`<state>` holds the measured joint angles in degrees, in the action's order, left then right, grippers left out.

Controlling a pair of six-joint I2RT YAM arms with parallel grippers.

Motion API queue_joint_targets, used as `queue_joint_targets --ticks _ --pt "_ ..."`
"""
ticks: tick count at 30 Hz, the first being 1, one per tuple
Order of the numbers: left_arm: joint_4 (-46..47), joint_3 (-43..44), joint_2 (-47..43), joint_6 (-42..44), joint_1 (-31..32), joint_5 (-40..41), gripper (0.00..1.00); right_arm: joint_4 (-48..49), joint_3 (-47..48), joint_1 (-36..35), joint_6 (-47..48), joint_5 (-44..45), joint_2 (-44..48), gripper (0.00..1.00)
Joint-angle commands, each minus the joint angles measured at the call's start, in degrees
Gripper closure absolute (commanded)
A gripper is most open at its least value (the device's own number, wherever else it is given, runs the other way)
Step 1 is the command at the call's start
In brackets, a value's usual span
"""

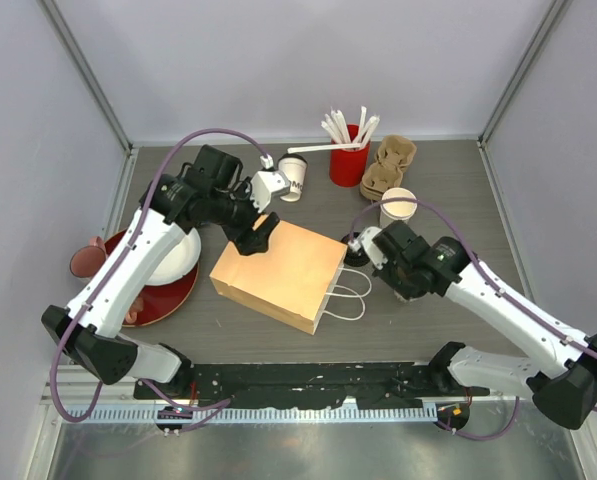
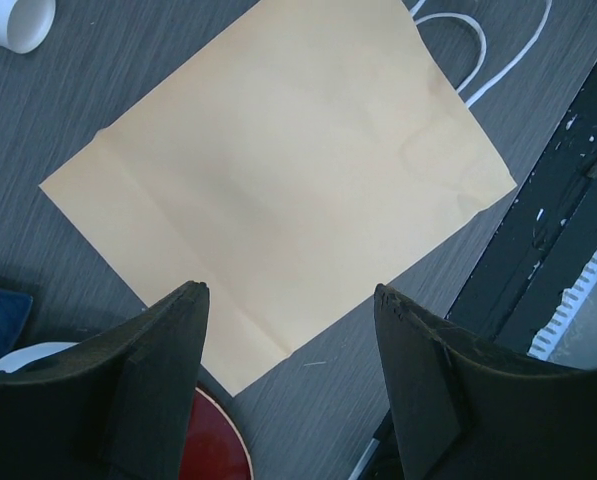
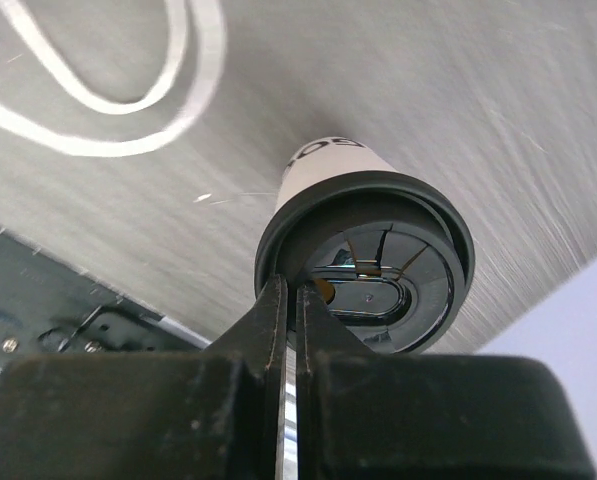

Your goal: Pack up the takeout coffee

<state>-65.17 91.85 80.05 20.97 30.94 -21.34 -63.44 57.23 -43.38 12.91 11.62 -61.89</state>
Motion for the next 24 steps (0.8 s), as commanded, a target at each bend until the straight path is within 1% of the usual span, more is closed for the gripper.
queue_joint_targets --ticks 1,2,3,5,6,8,9,10,11,12,13,15,16,17,19,22,24 --pt "2.5 -0.5 -1.7 -3.0 -0.4 -2.4 0.29 0.9 6.9 9.8 -1.0 6.8 0.6 0.99" --pt "3.2 -0.8 -1.8 -4.5 -0.4 -2.1 0.29 1.8 9.6 12.2 -0.8 6.0 0.4 0.99" --pt "5.3 -1.1 -1.9 -5.8 -0.6 -1.8 0.3 2.5 11.0 17.5 -0.6 5.4 -0.2 0.99" --pt "7.8 -2.4 -1.9 -9.4 -1.2 -0.8 0.29 5.1 13.9 21.6 -0.6 3.4 -3.2 0.99" --pt "10.1 -3.0 -2.0 -10.8 -1.4 0.0 0.29 6.0 14.7 25.7 -0.6 2.9 -4.6 0.99" --pt "12.1 -3.4 -1.9 -13.1 -1.8 1.6 0.29 8.6 18.0 30.3 -1.5 0.5 -9.8 0.99" --pt "13.6 -3.8 -1.7 -15.4 -1.9 3.7 0.29 9.4 19.1 35.0 -3.0 -1.1 -11.4 0.99" --pt "14.2 -4.0 -1.7 -16.6 -1.8 4.8 0.29 10.2 21.1 37.4 -3.6 -2.7 -13.2 0.99" --pt "14.6 -4.1 -1.7 -17.7 -2.0 6.0 0.26 11.9 22.0 39.0 -4.5 -3.9 -15.6 0.99" --pt "15.8 -4.6 -1.7 -20.1 -2.0 9.2 0.25 12.9 22.7 40.3 -5.3 -4.1 -16.8 0.99" --pt "16.5 -4.8 -1.7 -20.6 -2.1 10.5 0.24 15.2 23.4 42.4 -5.3 -4.3 -17.7 0.99" --pt "18.3 -5.5 -1.9 -23.5 -2.3 13.8 0.23 16.9 24.1 42.7 -5.1 -4.4 -20.7 0.99" --pt "19.0 -5.8 -1.7 -24.1 -2.4 14.8 0.22 17.6 25.3 44.8 -4.3 -4.6 -21.9 0.99" --pt "19.7 -6.0 -1.7 -24.9 -2.4 16.1 0.21 17.7 26.1 45.5 -4.0 -4.8 -24.7 0.99" --pt "21.9 -6.7 -0.8 -26.7 -2.5 18.7 0.2 18.1 28.2 46.6 -3.1 -6.7 -27.6 0.99" --pt "24.9 -6.8 1.8 -28.9 -2.5 20.7 0.19 19.0 29.9 49.4 -2.9 -13.0 -32.1 0.99" --pt "26.6 -5.5 4.0 -29.7 -2.5 21.0 0.19 17.9 31.3 50.4 -2.9 -14.1 -35.0 0.99"
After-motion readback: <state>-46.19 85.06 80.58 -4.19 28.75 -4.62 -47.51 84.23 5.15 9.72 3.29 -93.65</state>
